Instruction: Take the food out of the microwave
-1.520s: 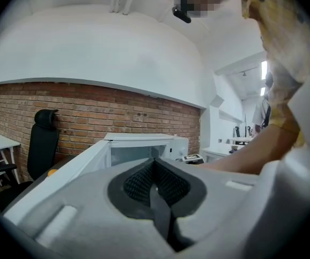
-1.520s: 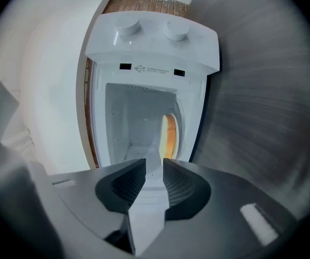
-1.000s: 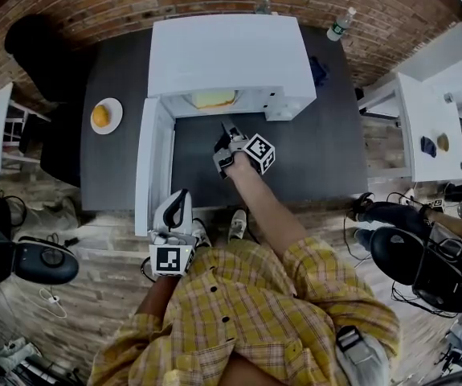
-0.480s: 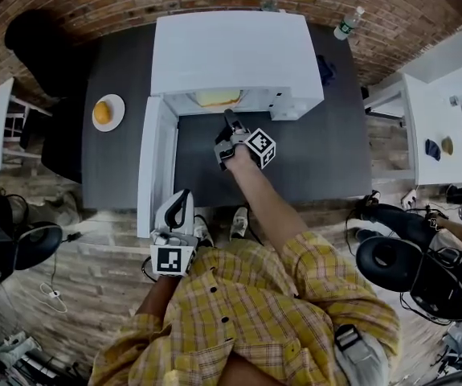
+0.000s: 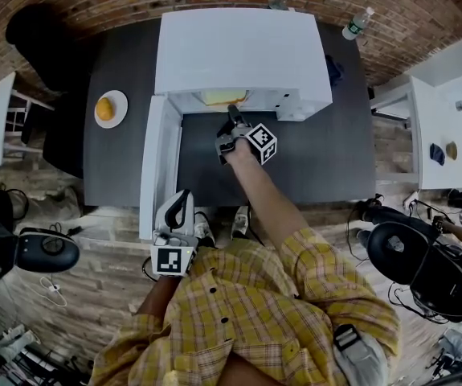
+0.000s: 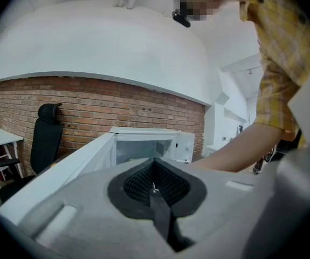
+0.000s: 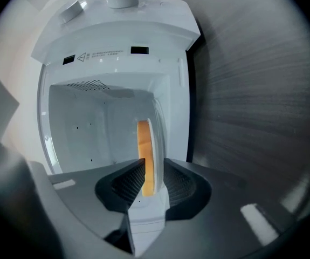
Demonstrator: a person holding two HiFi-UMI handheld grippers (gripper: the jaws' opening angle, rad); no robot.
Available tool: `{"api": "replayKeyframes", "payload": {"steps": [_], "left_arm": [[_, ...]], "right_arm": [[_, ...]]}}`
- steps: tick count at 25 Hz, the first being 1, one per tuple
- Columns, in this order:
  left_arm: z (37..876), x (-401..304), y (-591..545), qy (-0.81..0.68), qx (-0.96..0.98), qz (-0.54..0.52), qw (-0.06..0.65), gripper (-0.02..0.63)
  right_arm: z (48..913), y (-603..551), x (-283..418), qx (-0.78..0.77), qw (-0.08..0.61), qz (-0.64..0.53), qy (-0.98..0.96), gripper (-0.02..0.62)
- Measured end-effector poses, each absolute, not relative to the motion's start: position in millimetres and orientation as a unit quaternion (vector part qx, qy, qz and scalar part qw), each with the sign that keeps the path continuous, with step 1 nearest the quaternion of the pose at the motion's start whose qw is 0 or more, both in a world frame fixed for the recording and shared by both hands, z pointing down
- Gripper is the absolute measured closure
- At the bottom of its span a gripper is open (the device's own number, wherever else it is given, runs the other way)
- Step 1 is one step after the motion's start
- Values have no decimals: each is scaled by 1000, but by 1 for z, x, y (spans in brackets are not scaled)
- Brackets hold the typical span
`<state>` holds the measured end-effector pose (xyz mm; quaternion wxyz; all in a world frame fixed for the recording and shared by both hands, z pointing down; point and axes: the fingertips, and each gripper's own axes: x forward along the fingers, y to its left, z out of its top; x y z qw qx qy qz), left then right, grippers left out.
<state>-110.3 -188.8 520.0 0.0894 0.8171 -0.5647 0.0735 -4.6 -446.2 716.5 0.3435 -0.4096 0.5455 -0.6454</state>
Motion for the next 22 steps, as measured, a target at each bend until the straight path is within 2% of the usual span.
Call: {"api": "replayKeyframes", "payload": {"steps": [3,17,22], "left_arm": [[522,-111,-189,-565,818,71,88,607],[524,-109,-190,-557,822,77,88,607],[521,-106,-190,-562,819,51,101,607]], "right_arm": [[720,-449,-6,-414,343,-646,542,499],[723,-449,-4,-425,336,-644,540,582],[719,-447,0,-417,339,-643,546,586]]}}
